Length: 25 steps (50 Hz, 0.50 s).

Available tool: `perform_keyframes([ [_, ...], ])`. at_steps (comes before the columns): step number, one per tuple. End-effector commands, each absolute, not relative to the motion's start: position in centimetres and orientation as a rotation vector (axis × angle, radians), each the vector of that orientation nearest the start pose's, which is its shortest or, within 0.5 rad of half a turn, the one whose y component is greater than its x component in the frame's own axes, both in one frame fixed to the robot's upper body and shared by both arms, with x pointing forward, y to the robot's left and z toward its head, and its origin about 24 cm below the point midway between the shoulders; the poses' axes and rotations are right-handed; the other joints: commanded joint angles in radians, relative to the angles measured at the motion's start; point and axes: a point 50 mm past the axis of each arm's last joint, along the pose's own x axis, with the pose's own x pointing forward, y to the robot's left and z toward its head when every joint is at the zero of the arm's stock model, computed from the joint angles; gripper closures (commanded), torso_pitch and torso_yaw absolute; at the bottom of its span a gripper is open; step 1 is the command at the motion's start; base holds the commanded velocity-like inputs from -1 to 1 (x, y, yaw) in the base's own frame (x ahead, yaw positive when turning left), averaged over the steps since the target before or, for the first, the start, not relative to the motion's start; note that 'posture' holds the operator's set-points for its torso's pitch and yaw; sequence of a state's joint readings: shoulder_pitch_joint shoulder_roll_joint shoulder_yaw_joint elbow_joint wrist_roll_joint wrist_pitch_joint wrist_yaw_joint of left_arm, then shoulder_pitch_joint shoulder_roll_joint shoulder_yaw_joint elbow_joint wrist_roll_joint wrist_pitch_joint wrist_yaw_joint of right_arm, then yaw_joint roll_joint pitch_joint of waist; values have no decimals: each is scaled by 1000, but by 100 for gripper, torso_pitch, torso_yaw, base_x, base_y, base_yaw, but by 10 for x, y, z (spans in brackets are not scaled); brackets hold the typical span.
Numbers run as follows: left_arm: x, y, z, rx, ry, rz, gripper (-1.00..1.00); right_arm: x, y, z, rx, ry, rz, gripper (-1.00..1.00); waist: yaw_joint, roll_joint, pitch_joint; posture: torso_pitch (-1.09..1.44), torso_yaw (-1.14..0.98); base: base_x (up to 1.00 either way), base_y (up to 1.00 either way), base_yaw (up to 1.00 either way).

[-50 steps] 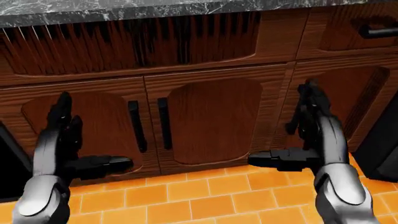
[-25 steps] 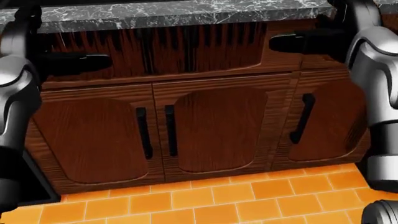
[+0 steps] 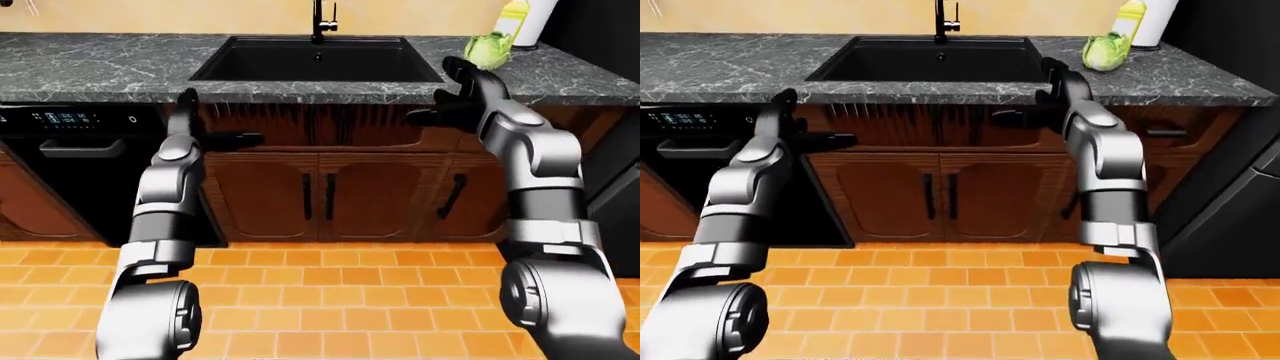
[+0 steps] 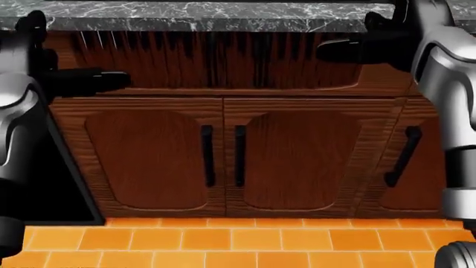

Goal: Turn the sink spout to the right.

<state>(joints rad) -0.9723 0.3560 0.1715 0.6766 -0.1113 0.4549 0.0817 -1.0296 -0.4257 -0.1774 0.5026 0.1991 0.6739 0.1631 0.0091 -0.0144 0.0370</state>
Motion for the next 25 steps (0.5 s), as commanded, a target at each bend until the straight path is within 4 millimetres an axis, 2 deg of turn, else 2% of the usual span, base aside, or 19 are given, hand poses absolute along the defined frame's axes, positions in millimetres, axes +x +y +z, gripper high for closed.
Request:
perform_keyframes([
  [1, 402, 215, 223, 70, -20, 198, -100, 390, -217, 260, -29, -4, 32, -100, -6, 13, -45, 0, 0, 7, 0, 0],
  [4, 402, 216, 222, 70, -19, 198, -100, 388, -219, 263, -30, -6, 25, -100, -6, 5, -42, 0, 0, 7, 0, 0],
  [6, 402, 216, 223, 69, -21, 199, -100, 388, -219, 264, -31, -8, 23, -100, -8, -21, -41, 0, 0, 8, 0, 0],
  [7, 402, 216, 224, 68, -22, 199, -100, 388, -218, 264, -31, -8, 24, -100, -8, -47, -39, 0, 0, 8, 0, 0],
  [9, 402, 216, 225, 68, -24, 198, -100, 389, -218, 264, -31, -9, 26, -100, -10, -28, -35, 0, 0, 7, 0, 0],
  [10, 402, 216, 225, 68, -24, 198, -100, 389, -217, 264, -32, -9, 26, -100, -4, -38, -35, 0, 0, 8, 0, 0],
  [13, 402, 216, 225, 68, -24, 199, -100, 390, -217, 265, -34, -10, 26, -100, -5, -32, -45, 0, 0, 8, 0, 0],
  [17, 401, 217, 226, 71, -25, 200, -100, 392, -216, 264, -36, -7, 29, -100, -4, -10, -36, 0, 0, 8, 0, 0],
  [21, 400, 217, 227, 66, -26, 201, -100, 392, -215, 264, -37, -7, 29, -100, -8, 29, -40, 0, 0, 7, 0, 0],
  [23, 400, 217, 227, 67, -26, 201, -100, 391, -216, 265, -38, -9, 27, -100, -13, 62, -41, 0, 0, 7, 0, 0],
  [25, 399, 218, 227, 66, -27, 203, -100, 390, -217, 267, -38, -11, 25, -100, -18, 122, -53, 0, 0, 8, 0, 0],
])
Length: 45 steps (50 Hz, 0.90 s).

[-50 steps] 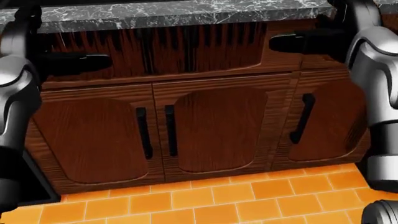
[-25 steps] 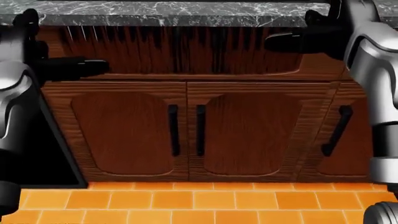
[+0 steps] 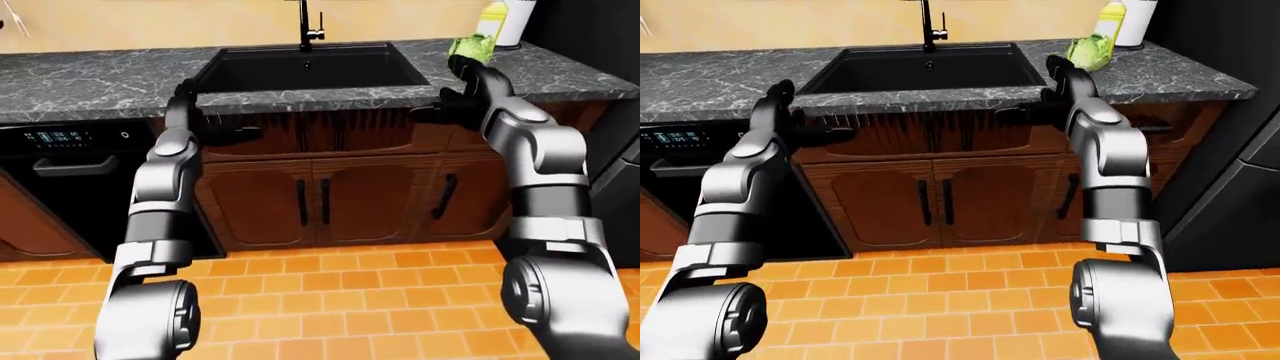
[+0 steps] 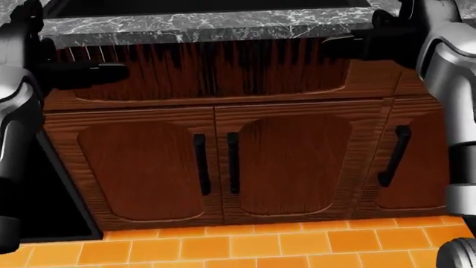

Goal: Turn the sink spout to the right.

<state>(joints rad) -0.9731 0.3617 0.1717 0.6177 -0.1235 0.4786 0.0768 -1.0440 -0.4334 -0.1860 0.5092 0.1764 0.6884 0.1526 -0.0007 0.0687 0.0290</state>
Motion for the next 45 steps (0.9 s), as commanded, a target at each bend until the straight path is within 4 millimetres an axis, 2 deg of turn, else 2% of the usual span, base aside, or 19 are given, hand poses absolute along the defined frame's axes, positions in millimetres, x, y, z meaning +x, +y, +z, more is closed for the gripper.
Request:
perform_keyframes([
  [1, 399, 217, 227, 65, -28, 204, -100, 390, -218, 267, -39, -12, 24, -100, 0, -13, -30, 0, 0, 7, 0, 0],
  [2, 399, 218, 227, 65, -27, 204, -100, 389, -218, 268, -39, -13, 23, -100, -8, 10, -33, 0, 0, 8, 0, 0],
  [3, 399, 218, 227, 65, -27, 204, -100, 389, -218, 268, -40, -13, 22, -100, -4, 6, -35, 0, 0, 7, 0, 0],
  [10, 400, 221, 228, 62, -29, 208, -100, 388, -217, 270, -44, -16, 21, -100, 2, -50, -34, 0, 0, 7, 0, 0],
  [14, 401, 221, 228, 62, -30, 208, -100, 387, -216, 274, -42, -16, 20, -100, 10, -110, -35, 0, 0, 7, 0, 0],
  [16, 401, 221, 228, 62, -31, 208, -100, 387, -216, 272, -42, -16, 17, -100, 12, -177, -51, 0, 0, 6, 0, 0],
  [17, 400, 221, 228, 62, -32, 208, -100, 387, -217, 272, -40, -16, 13, -100, 6, -120, -36, 0, 0, 8, 0, 0],
  [18, 400, 221, 228, 62, -31, 208, -100, 387, -218, 271, -39, -17, 12, -100, 12, -142, -36, 0, 0, 8, 0, 0],
  [19, 400, 221, 229, 62, -32, 208, -100, 387, -218, 272, -39, -16, 11, -100, 7, -139, -42, 0, 0, 16, 0, 0],
  [25, 400, 219, 231, 63, -35, 206, -100, 386, -219, 273, -43, -17, 6, -100, 5, -83, -17, 0, 0, 17, 0, 0],
  [28, 399, 220, 232, 62, -37, 206, -100, 386, -219, 273, -45, -17, 6, -100, -3, -40, -18, 0, 0, 17, 0, 0],
  [31, 399, 220, 231, 61, -37, 208, -100, 387, -219, 274, -48, -17, 8, -100, -9, 36, -30, 0, 0, 16, 0, 0],
  [32, 399, 220, 230, 61, -37, 208, -100, 387, -219, 274, -48, -17, 8, -100, -2, -4, -25, 0, 0, 16, 0, 0],
  [33, 399, 221, 230, 61, -36, 209, -100, 387, -219, 274, -48, -17, 7, -100, -12, 11, -27, 0, 0, 17, 0, 0],
  [34, 399, 221, 231, 61, -37, 209, -100, 387, -219, 274, -48, -16, 7, -100, -7, 5, -30, 0, 0, 16, 0, 0],
  [40, 399, 221, 233, 62, -40, 209, -100, 386, -218, 280, -52, -17, 7, -100, 4, -53, -27, 0, 0, 17, 0, 0],
  [42, 399, 221, 233, 61, -40, 209, -100, 386, -219, 278, -54, -17, 7, -100, 10, -85, -24, 0, 0, 17, 0, 0],
  [44, 399, 221, 233, 63, -40, 209, -100, 387, -219, 278, -56, -16, 7, -100, 17, -141, -34, 0, 0, 18, 0, 0],
  [45, 399, 220, 233, 64, -40, 209, -100, 387, -218, 281, -56, -16, 8, -100, 24, -145, -43, 0, 0, 16, 0, 0],
])
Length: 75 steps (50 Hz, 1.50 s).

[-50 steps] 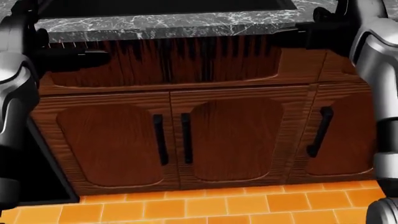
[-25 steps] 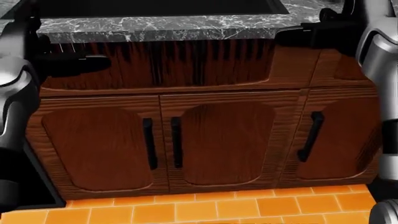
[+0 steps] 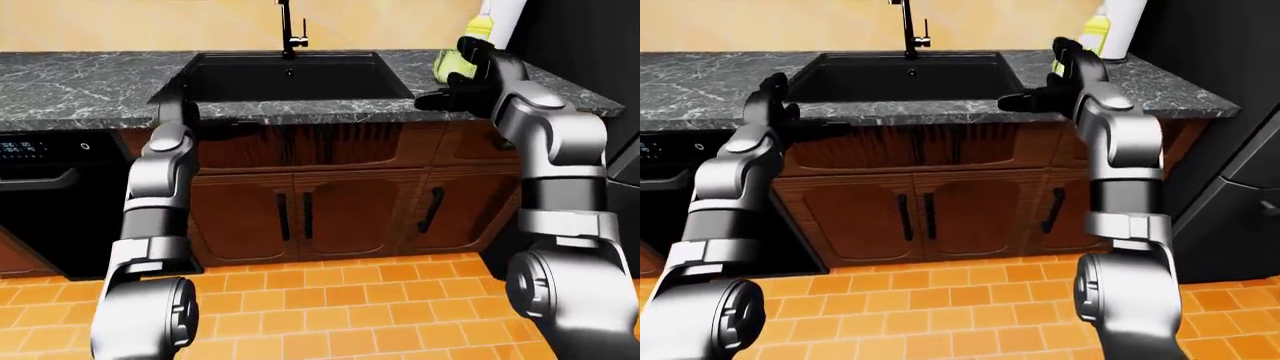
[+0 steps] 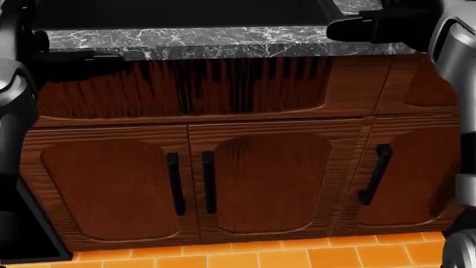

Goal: Turn the sink spout to the right.

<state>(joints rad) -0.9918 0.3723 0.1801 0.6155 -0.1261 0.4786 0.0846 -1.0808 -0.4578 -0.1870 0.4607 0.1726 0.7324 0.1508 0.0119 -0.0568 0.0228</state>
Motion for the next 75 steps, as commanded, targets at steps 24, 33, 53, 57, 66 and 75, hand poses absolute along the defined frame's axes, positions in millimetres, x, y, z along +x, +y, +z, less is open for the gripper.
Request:
perform_keyframes([
  [24, 398, 224, 235, 57, -45, 215, -100, 388, -216, 276, -61, -10, 14, -100, 5, 44, -13, 0, 0, 31, 0, 0],
  [33, 397, 224, 236, 57, -47, 215, -100, 387, -216, 279, -61, -12, 14, -100, -11, 19, -17, 0, 0, 33, 0, 0],
  [53, 396, 226, 240, 63, -51, 220, -100, 387, -215, 279, -62, -10, 17, -100, 7, 32, -19, 0, 0, 33, 0, 0],
  [57, 396, 225, 238, 62, -50, 219, -100, 388, -215, 277, -62, -7, 18, -100, 7, -14, -14, 0, 0, 33, 0, 0],
  [66, 396, 227, 238, 62, -50, 222, -100, 388, -214, 276, -63, -8, 20, -100, -21, 67, -11, 0, 0, 32, 0, 0],
  [75, 395, 228, 238, 60, -52, 224, -100, 388, -215, 280, -65, -11, 19, -100, -14, 118, -28, 0, 0, 29, 0, 0],
])
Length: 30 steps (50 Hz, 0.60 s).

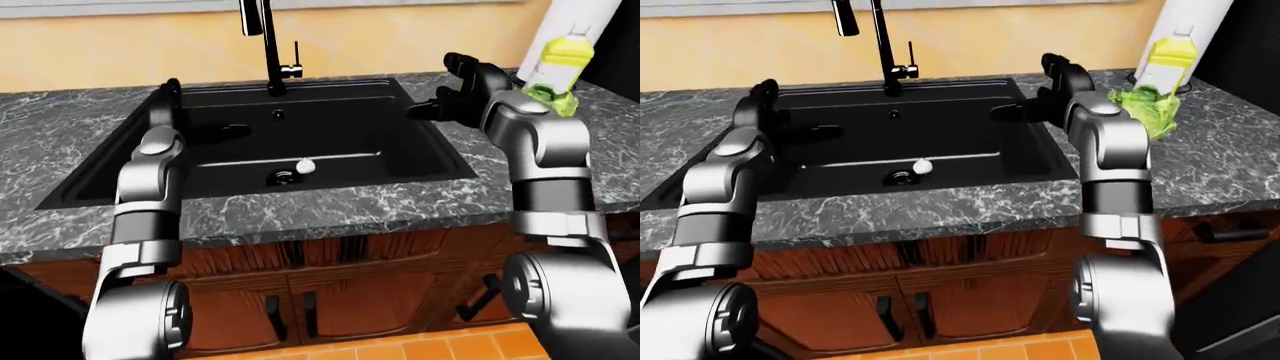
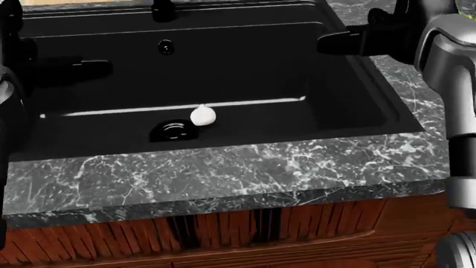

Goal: Turn the sink spout to the right.

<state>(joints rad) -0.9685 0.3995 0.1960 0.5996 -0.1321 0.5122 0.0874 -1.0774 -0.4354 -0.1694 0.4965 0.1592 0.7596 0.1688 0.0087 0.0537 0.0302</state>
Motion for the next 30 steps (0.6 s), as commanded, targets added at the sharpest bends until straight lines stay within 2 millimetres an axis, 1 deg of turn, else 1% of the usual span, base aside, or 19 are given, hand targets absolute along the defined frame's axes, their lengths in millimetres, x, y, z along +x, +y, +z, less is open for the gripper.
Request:
perform_keyframes([
  [1, 395, 228, 239, 60, -53, 225, -100, 388, -215, 278, -65, -12, 19, -100, -8, -1, -34, 0, 0, 29, 0, 0],
  [4, 394, 229, 239, 58, -54, 228, -100, 387, -214, 278, -66, -12, 20, -100, 0, -32, -25, 0, 0, 29, 0, 0],
  [6, 394, 230, 240, 57, -55, 229, -100, 387, -214, 279, -67, -12, 20, -100, 6, -60, -27, 0, 0, 29, 0, 0],
  [8, 394, 230, 241, 57, -57, 230, -100, 387, -214, 280, -67, -13, 20, -100, 12, -107, -33, 0, 0, 29, 0, 0],
  [9, 394, 230, 242, 57, -57, 231, -100, 387, -214, 280, -68, -13, 20, -100, 11, -145, -46, 0, 0, 29, 0, 0],
  [10, 394, 230, 242, 57, -58, 231, -100, 387, -214, 280, -68, -13, 21, -100, 4, -98, -32, 0, 0, 29, 0, 0],
  [11, 394, 230, 242, 57, -58, 231, -100, 387, -214, 281, -68, -14, 21, -100, 10, -126, -26, 0, 0, 30, 0, 0],
  [12, 393, 231, 242, 56, -58, 232, -100, 387, -214, 280, -69, -13, 21, -100, 2, -125, -24, 0, 0, 29, 0, 0],
  [15, 394, 232, 243, 54, -58, 235, -100, 386, -214, 283, -78, -15, 18, -100, -5, -102, -32, 0, 0, 29, 0, 0],
  [16, 394, 232, 244, 55, -58, 238, -100, 386, -213, 284, -82, -19, 24, -100, -7, -95, -5, 0, 0, 0, 0, 0],
  [17, 394, 233, 244, 54, -59, 239, -100, 385, -212, 286, -83, -22, 24, -100, -7, -100, -6, 0, 0, 0, 0, 0],
  [20, 393, 233, 246, 45, -62, 237, -100, 384, -212, 289, -83, -25, 26, -100, -11, -72, 2, 0, 0, 0, 0, 0],
  [21, 393, 233, 247, 42, -63, 235, -100, 384, -212, 289, -84, -26, 26, -100, -24, -68, -16, 0, 0, 0, 0, 0],
  [22, 393, 233, 247, 42, -63, 234, -100, 384, -212, 289, -83, -26, 26, -100, -13, -34, -17, 0, 0, 0, 0, 0],
  [23, 393, 232, 246, 32, -60, 224, -100, 383, -212, 289, -84, -26, 26, -100, -18, -14, -31, 0, 0, 0, 0, 0],
  [24, 393, 232, 247, 13, -60, 216, -100, 383, -212, 290, -83, -27, 25, -100, -27, -53, -21, 0, 0, 0, 0, 0],
  [25, 392, 232, 248, -22, -50, 192, -100, 382, -213, 291, -83, -28, 25, -100, -16, -44, -17, 0, 0, 0, 0, 0],
  [27, 392, 232, 249, 10, -64, 200, -100, 382, -213, 292, -83, -29, 24, -100, -15, -40, -20, 0, 0, 0, 0, 0],
  [30, 391, 232, 248, 0, -53, 200, -100, 382, -214, 291, -82, -29, 23, -100, -7, -53, -21, 0, 0, 0, 0, 0],
])
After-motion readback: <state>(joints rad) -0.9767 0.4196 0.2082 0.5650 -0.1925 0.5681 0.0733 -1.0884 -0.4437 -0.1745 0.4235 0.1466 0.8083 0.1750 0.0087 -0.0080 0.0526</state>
